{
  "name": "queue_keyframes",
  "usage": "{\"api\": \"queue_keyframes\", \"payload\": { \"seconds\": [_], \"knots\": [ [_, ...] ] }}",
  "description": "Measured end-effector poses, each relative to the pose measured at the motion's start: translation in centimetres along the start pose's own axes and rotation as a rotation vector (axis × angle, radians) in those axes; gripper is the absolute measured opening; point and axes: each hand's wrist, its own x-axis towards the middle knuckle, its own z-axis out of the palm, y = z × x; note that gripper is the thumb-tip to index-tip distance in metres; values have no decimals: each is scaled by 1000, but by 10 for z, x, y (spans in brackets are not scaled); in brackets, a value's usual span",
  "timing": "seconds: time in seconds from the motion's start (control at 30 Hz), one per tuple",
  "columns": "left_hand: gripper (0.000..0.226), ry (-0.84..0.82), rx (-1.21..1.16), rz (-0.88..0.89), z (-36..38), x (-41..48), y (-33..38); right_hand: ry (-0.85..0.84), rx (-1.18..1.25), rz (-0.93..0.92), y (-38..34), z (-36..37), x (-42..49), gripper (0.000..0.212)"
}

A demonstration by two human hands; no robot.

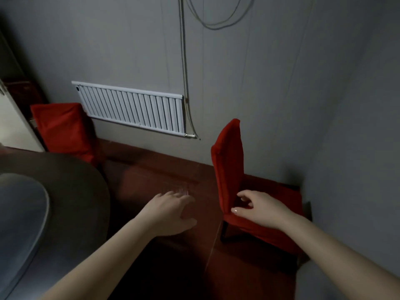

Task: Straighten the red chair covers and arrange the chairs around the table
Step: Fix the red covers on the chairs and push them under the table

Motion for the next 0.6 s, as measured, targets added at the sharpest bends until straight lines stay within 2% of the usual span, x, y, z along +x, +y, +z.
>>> {"api": "queue_keyframes", "payload": {
  "seconds": [0.23, 0.47, 0.6],
  "knots": [
    [70, -60, -18, 14, 12, 88, -16, -6, 67, 2, 32, -21, 80, 93],
    [73, -141, 150, 90, 6, 208, -120, 64, 168, 109, 43, -30, 195, 116],
    [64, -78, 216, 203, -17, 326, -169, 162, 233, 194, 45, -42, 282, 122]
  ]
}}
